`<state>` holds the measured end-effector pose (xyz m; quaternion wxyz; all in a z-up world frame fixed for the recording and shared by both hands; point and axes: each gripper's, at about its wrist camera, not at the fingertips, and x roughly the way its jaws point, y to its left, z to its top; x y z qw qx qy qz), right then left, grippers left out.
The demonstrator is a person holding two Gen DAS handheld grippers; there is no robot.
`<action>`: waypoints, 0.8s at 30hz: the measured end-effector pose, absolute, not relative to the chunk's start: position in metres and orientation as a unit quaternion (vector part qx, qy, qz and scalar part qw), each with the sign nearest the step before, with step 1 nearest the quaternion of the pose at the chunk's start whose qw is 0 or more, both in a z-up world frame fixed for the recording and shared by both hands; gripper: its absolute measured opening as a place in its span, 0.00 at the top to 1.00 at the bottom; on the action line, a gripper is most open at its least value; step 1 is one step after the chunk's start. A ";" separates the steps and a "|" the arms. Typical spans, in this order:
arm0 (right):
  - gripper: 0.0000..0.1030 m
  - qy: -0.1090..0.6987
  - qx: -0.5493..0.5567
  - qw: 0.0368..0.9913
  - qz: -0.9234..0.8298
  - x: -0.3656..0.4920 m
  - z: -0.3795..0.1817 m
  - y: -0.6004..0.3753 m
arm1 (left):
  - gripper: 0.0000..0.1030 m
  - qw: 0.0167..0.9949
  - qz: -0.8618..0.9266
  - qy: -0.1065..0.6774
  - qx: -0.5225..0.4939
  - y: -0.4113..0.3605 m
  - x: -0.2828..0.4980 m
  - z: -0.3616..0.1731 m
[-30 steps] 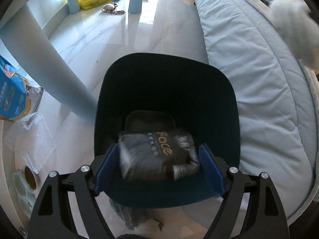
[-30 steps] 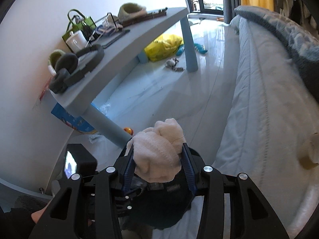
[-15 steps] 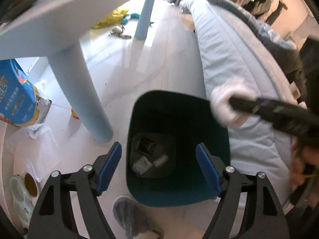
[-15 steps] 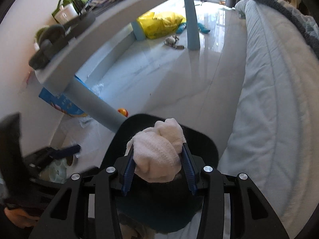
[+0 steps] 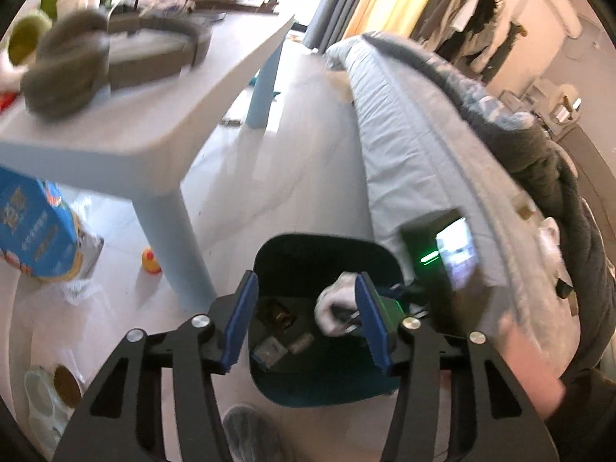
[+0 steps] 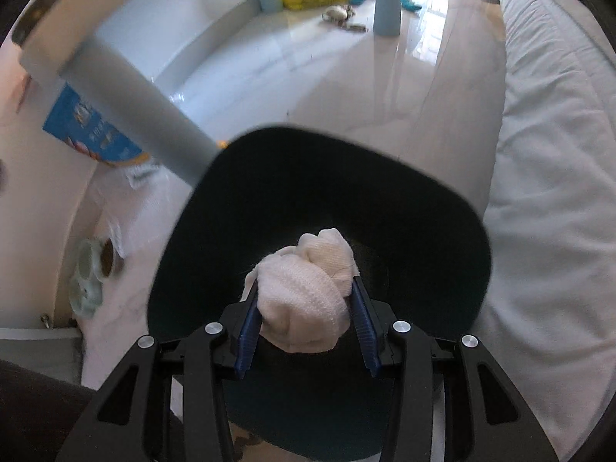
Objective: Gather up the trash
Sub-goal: 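Open left tool to drop the Face pack while right tool releases the sock into the bin, then move both tools back over the remaining items on the bed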
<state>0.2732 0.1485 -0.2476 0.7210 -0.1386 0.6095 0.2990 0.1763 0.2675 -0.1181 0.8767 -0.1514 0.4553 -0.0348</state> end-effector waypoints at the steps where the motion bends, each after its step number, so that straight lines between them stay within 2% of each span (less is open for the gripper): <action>1: 0.56 0.613 -0.145 0.718 0.297 0.270 -0.251 0.150 | 0.50 0.879 -0.036 0.452 -0.150 0.268 0.175 -0.114; 6: 0.48 0.622 -0.159 0.712 0.285 0.267 -0.265 0.152 | 0.57 0.897 -0.034 0.418 -0.140 0.263 0.168 -0.084; 8: 0.40 0.629 -0.160 0.707 0.281 0.267 -0.271 0.154 | 0.57 0.902 -0.028 0.407 -0.139 0.263 0.166 -0.074; 10: 0.37 0.633 -0.162 0.702 0.284 0.265 -0.275 0.155 | 0.57 0.908 -0.027 0.393 -0.140 0.262 0.165 -0.060; 16: 0.37 0.614 -0.166 0.707 0.310 0.258 -0.256 0.157 | 0.57 0.929 -0.037 0.345 -0.131 0.251 0.160 -0.015; 24: 0.37 0.550 -0.145 0.743 0.352 0.250 -0.192 0.141 | 0.56 0.948 -0.061 0.288 -0.121 0.222 0.150 0.025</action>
